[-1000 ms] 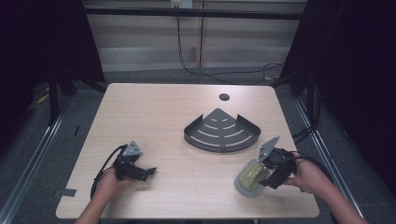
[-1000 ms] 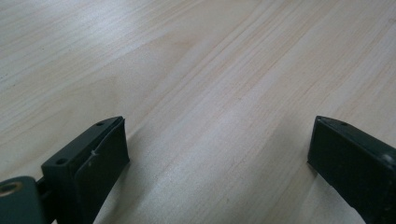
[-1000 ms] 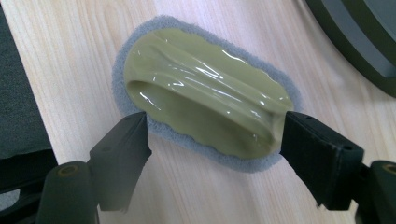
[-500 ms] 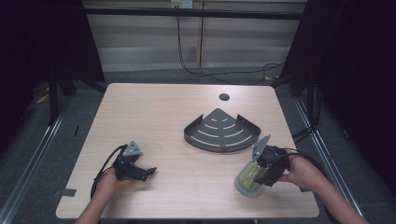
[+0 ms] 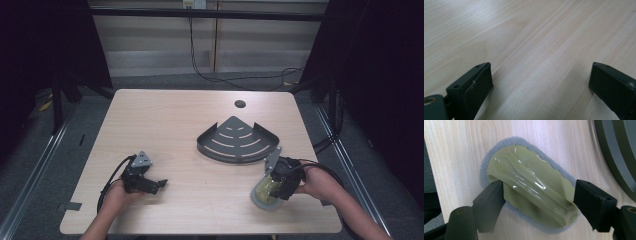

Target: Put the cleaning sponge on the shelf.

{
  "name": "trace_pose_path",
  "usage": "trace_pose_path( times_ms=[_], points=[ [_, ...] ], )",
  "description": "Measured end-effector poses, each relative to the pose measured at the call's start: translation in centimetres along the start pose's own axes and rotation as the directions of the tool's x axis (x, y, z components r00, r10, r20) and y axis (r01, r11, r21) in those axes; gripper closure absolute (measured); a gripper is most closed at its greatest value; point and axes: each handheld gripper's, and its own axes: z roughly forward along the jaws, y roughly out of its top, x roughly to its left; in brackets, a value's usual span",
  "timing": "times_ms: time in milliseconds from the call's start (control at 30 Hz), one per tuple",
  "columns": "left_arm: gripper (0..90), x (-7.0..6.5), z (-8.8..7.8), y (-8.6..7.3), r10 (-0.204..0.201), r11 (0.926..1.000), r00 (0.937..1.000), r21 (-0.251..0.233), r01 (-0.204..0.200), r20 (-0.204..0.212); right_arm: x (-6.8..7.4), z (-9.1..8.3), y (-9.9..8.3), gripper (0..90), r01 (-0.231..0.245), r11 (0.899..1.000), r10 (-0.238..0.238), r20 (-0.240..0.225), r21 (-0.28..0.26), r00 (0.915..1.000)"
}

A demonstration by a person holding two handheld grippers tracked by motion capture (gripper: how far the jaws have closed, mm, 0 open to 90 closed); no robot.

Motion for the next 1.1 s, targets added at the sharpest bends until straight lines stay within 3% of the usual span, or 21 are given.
trace_pose_path(
  times_ms=[200, 400, 533, 600, 633, 767, 1100],
  points=[
    [4.5, 0.0, 0.0, 0.0, 0.0, 1.0, 1.0, 0.001, 0.0, 0.0, -0.1, 0.2, 0.1, 34.6, 0.013, 1.0, -0.013, -0.009, 0.005, 0.9999],
    [4.5, 0.0, 0.0, 0.0, 0.0, 1.0, 1.0, 0.001, 0.0, 0.0, -0.3, 0.0, -0.1, 56.3, 0.006, 1.0, -0.006, -0.034, 0.003, 0.9994],
    [4.5, 0.0, 0.0, 0.0, 0.0, 1.0, 1.0, 0.001, 0.0, 0.001, -0.5, -0.4, -0.3, 70.8, -0.025, 1.0, 0.026, -0.057, 0.01, 0.998],
    [4.5, 0.0, 0.0, 0.0, 0.0, 1.0, 1.0, 0.001, 0.0, 0.001, -0.6, -0.5, -0.3, 71.2, -0.054, 0.998, 0.056, -0.062, 0.03, 0.9965],
    [4.5, 0.0, 0.0, 0.0, 0.0, 1.0, 1.0, 0.001, 0.0, 0.001, -0.5, -0.6, -0.3, 71.3, -0.093, 0.994, 0.096, -0.063, 0.049, 0.9934],
    [4.5, 0.0, 0.0, 0.0, 0.0, 1.0, 1.0, 0.001, 0.0, 0.001, -0.9, -0.6, -0.3, 71.8, -0.152, 0.987, 0.155, -0.062, 0.055, 0.9859],
    [4.5, 0.0, 0.0, 0.0, 0.0, 1.0, 1.0, 0.001, 0.0, 0.001, -1.3, -1.3, -0.1, 72.0, -0.198, 0.978, 0.201, -0.053, 0.067, 0.9781]
  ],
)
